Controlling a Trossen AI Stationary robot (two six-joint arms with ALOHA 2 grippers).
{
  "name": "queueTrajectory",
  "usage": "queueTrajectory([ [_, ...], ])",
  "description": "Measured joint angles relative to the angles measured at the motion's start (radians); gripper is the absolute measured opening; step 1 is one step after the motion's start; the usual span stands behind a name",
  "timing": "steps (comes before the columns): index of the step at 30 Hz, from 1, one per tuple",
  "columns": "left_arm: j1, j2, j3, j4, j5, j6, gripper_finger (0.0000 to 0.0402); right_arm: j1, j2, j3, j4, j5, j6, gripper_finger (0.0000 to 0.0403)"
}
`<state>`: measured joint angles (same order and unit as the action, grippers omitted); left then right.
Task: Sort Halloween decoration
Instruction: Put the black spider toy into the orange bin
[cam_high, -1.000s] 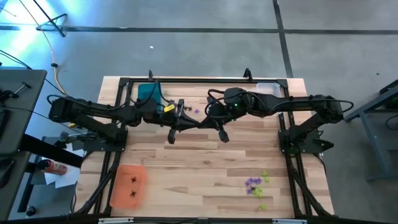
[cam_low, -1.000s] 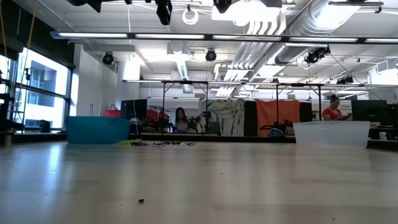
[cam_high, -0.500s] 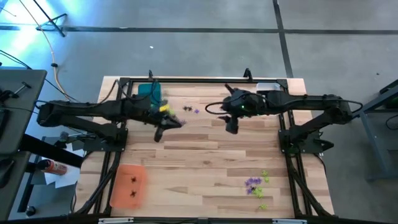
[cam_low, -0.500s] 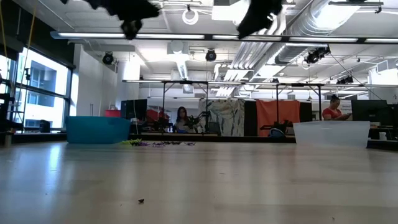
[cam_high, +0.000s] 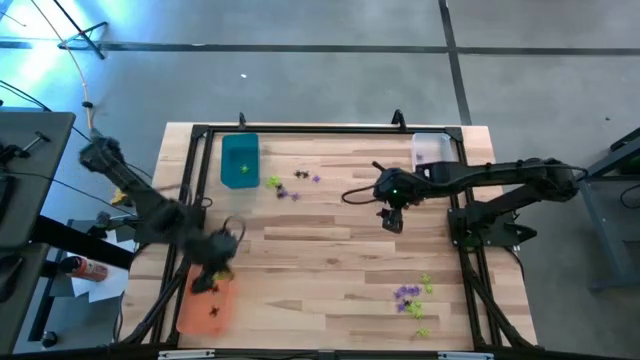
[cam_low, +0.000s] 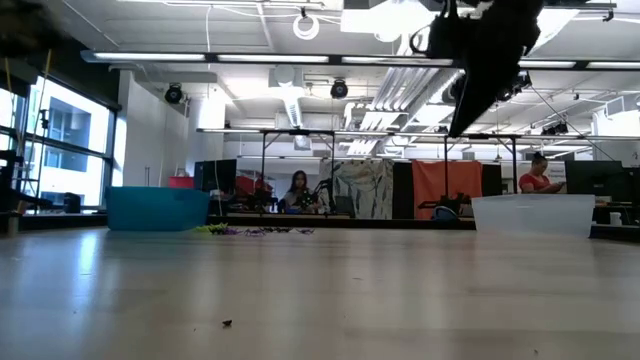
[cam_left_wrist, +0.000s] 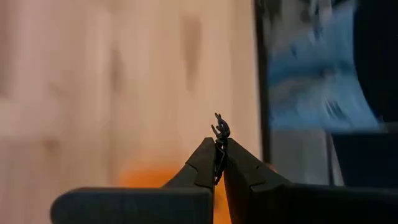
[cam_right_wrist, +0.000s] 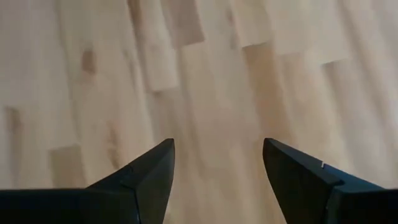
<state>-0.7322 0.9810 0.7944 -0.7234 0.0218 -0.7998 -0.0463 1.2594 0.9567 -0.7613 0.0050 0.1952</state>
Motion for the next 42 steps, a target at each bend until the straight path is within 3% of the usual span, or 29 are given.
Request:
queueTrajectory([
  [6, -0.283, 0.111, 0.000, -0.070, -0.003, -0.239, 0.0000, 0.021, -0.005, -0.079, 0.128, -0.081, 0.115, 0.0240],
  [13, -0.404, 0.276, -0.045, 0.032, -0.034, -0.336, 0.0000, 0.034, -0.005, -0.083, 0.180, -0.081, 0.105, 0.0240],
  [23, -0.395, 0.461, -0.081, 0.068, -0.005, -0.322, 0.0000, 0.033, -0.005, -0.083, 0.187, -0.035, 0.091, 0.0240],
  [33, -0.385, 0.499, -0.080, 0.071, 0.032, -0.316, 0.0002, 0.033, -0.005, -0.082, 0.190, -0.035, 0.093, 0.0240],
  [42, -0.339, 0.416, -0.079, 0.063, 0.091, -0.329, 0.0080, 0.033, -0.005, -0.081, 0.190, -0.035, 0.083, 0.0240],
])
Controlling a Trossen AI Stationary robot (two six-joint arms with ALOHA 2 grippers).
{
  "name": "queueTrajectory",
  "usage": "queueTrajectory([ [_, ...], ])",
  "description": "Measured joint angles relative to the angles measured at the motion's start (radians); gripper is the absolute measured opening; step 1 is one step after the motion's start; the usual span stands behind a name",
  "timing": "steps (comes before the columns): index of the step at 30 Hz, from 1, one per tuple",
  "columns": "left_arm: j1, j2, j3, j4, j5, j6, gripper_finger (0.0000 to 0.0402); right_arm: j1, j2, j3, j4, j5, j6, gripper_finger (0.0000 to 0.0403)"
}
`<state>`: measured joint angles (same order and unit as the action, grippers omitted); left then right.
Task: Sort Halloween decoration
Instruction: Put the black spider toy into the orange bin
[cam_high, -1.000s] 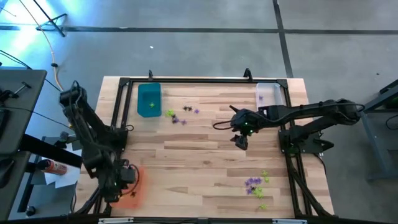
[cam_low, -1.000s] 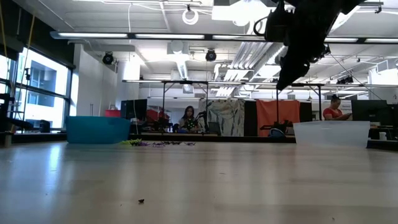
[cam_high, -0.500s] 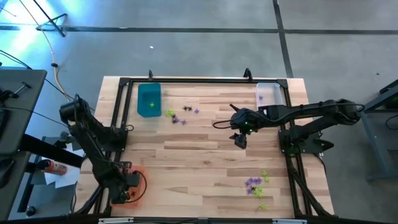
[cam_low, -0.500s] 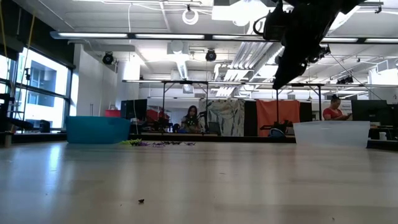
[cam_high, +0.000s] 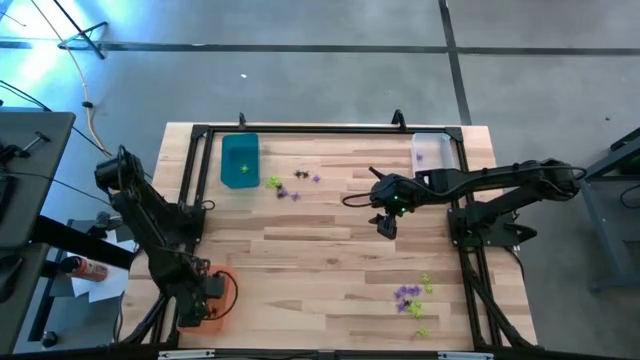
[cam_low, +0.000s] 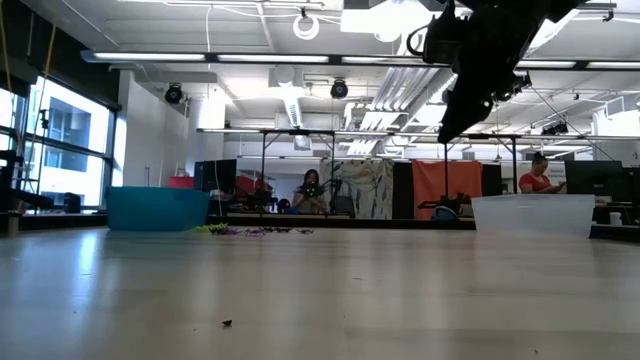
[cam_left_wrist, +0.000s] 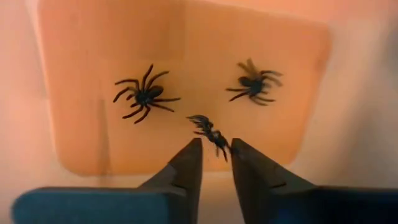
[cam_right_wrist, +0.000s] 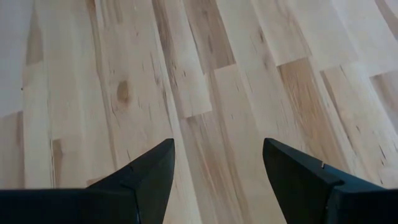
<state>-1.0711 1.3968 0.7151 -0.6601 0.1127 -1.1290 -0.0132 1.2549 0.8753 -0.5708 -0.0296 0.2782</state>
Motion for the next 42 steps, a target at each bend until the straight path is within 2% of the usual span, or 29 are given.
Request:
queueTrajectory([
  [7, 0.050, -0.140, 0.000, -0.015, 0.023, -0.001, 0.0141, 0.000, 0.000, 0.000, 0.004, -0.001, -0.017, 0.0240],
  [12, 0.144, -0.307, 0.050, -0.081, 0.007, -0.014, 0.0164, 0.000, -0.002, 0.000, 0.076, -0.055, -0.014, 0.0240],
  [14, 0.202, -0.383, 0.085, -0.091, -0.063, 0.025, 0.0167, 0.000, -0.004, 0.000, 0.145, -0.088, -0.014, 0.0240],
  [17, 0.306, -0.488, 0.134, -0.097, -0.240, 0.124, 0.0168, 0.000, -0.006, 0.000, 0.276, -0.099, 0.014, 0.0240],
  [21, 0.500, -0.584, 0.165, -0.096, -0.460, 0.279, 0.0168, 0.000, -0.006, 0.000, 0.507, -0.093, 0.027, 0.0240],
  [24, 0.659, -0.627, 0.166, -0.080, -0.521, 0.444, 0.0168, 0.000, -0.006, 0.000, 0.679, -0.041, 0.005, 0.0240],
  [28, 0.856, -0.623, 0.164, 0.021, -0.497, 0.726, 0.0168, 0.000, -0.006, 0.002, 0.835, 0.084, 0.009, 0.0240],
  [33, 1.030, -0.564, 0.126, 0.350, -0.345, 1.025, 0.0168, 0.000, -0.005, 0.002, 0.867, 0.142, 0.009, 0.0240],
  [36, 1.100, -0.509, 0.105, 0.523, -0.295, 1.078, 0.0168, 0.000, -0.005, 0.002, 0.868, 0.143, -0.010, 0.0240],
  [42, 1.164, -0.402, 0.068, 0.802, -0.188, 1.028, 0.0168, 0.000, -0.005, 0.002, 0.885, 0.144, -0.101, 0.0240],
])
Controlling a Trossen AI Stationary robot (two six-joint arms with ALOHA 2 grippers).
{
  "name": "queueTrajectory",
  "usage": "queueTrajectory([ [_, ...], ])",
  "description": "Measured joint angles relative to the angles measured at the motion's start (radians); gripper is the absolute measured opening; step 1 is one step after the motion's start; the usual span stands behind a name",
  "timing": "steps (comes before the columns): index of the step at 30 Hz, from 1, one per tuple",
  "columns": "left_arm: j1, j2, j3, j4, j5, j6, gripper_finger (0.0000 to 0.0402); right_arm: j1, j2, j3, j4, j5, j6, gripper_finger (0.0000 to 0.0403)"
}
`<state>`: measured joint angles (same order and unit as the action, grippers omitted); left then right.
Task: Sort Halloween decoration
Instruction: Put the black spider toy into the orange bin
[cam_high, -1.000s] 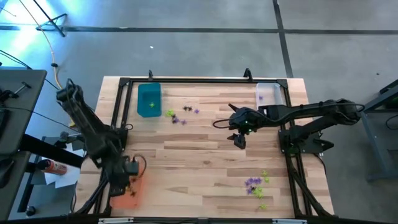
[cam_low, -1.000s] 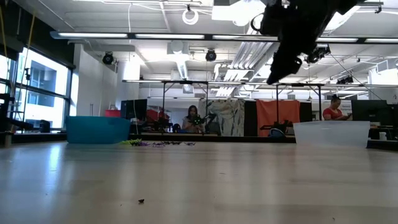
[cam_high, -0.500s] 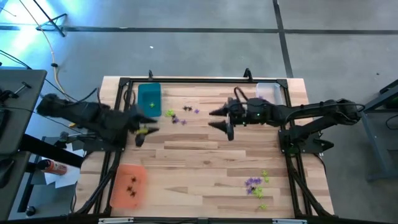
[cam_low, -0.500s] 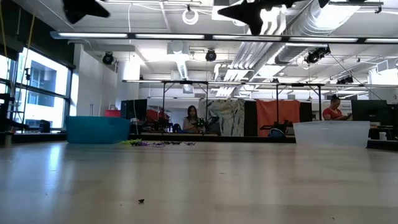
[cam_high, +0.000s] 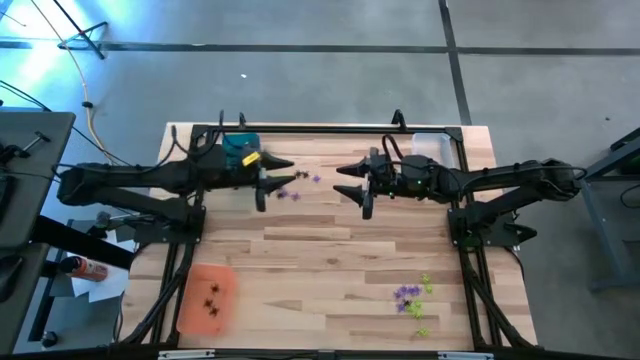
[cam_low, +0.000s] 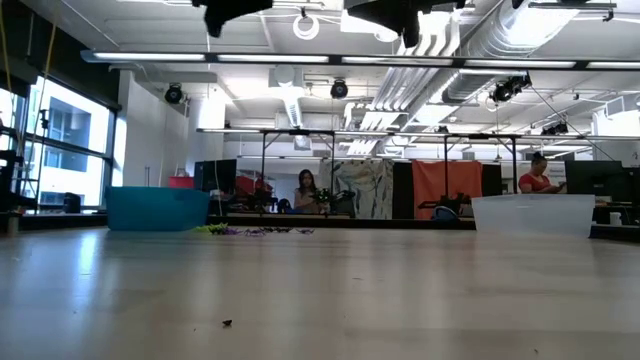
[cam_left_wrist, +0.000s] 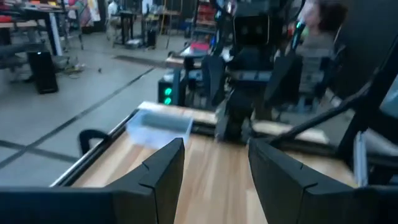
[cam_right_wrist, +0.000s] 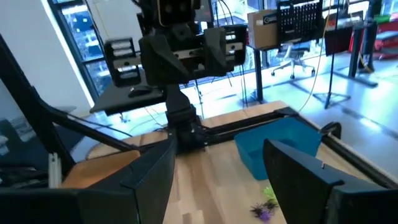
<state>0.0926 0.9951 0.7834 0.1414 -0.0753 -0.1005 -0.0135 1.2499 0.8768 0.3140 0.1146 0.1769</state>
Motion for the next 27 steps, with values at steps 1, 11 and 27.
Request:
queueTrajectory([
  [1, 0.000, 0.013, -0.002, 0.012, 0.003, -0.008, 0.0168, 0.000, 0.000, 0.000, -0.001, 0.000, -0.012, 0.0240],
  [11, 0.059, 0.210, 0.236, -0.444, -0.049, -0.059, 0.0168, -0.036, 0.000, 0.000, -0.053, -0.005, -0.064, 0.0240],
  [27, 0.390, 0.786, 0.503, -0.806, 0.031, -0.058, 0.0168, -0.131, 0.000, 0.000, -0.193, -0.017, 0.088, 0.0240],
])
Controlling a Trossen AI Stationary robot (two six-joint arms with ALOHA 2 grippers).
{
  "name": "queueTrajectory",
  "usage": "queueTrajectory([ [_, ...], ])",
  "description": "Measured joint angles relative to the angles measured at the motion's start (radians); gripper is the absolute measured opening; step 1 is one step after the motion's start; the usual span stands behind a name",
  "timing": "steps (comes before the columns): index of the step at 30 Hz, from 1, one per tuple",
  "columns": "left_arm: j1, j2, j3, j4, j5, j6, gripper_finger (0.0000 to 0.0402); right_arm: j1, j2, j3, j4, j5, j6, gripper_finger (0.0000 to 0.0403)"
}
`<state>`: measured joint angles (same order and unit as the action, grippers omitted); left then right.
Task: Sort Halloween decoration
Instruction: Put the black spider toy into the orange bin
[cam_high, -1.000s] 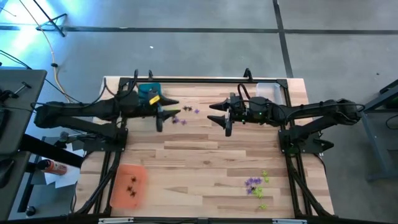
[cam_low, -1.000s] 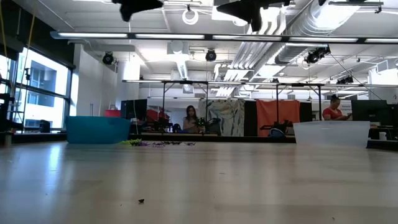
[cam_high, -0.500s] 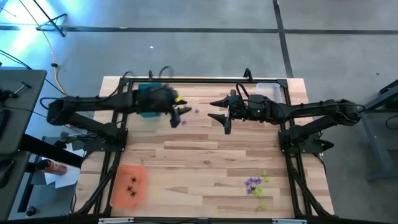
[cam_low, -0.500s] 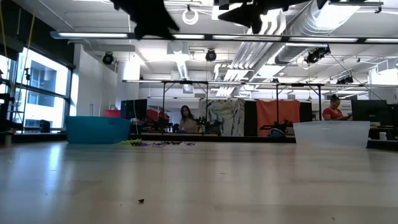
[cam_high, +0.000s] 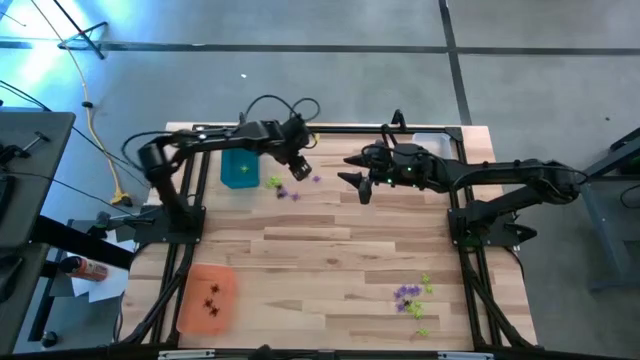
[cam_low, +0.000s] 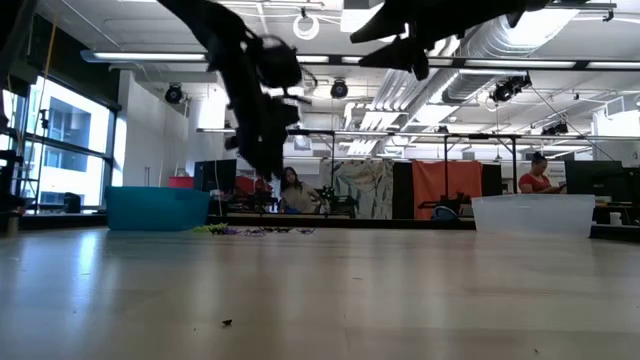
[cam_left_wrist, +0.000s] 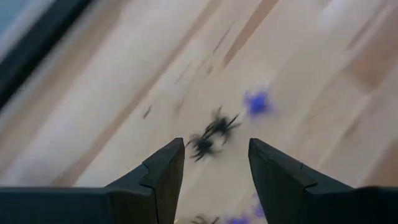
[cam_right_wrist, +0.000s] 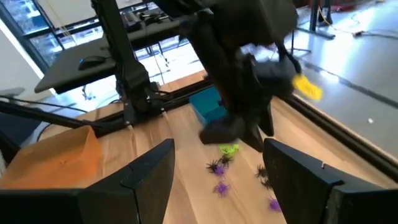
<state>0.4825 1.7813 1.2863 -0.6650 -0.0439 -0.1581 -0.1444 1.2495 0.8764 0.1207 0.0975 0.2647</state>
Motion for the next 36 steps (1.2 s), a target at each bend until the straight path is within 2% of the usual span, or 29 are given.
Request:
queueTrajectory([
  [9, 0.050, 0.184, 0.048, -0.030, 0.034, 0.073, 0.0168, 0.001, 0.000, 0.000, -0.005, 0.000, 0.050, 0.0240],
  [12, 0.063, 0.203, 0.049, -0.018, 0.040, 0.074, 0.0168, 0.001, 0.000, 0.000, -0.005, 0.000, 0.076, 0.0240],
  [18, 0.077, 0.223, 0.049, -0.024, 0.133, 0.075, 0.0168, 0.001, 0.000, 0.000, -0.006, 0.000, 0.103, 0.0240],
  [29, 0.075, 0.224, 0.028, 0.021, 0.130, 0.103, 0.0165, 0.001, 0.000, 0.000, -0.008, 0.000, 0.121, 0.0240],
  [32, 0.075, 0.219, -0.002, 0.034, 0.125, 0.128, 0.0150, 0.001, 0.000, 0.000, -0.012, 0.000, 0.121, 0.0240],
  [36, 0.074, 0.218, -0.033, 0.051, 0.102, 0.147, 0.0106, 0.001, 0.000, 0.000, -0.013, 0.000, 0.120, 0.0240],
])
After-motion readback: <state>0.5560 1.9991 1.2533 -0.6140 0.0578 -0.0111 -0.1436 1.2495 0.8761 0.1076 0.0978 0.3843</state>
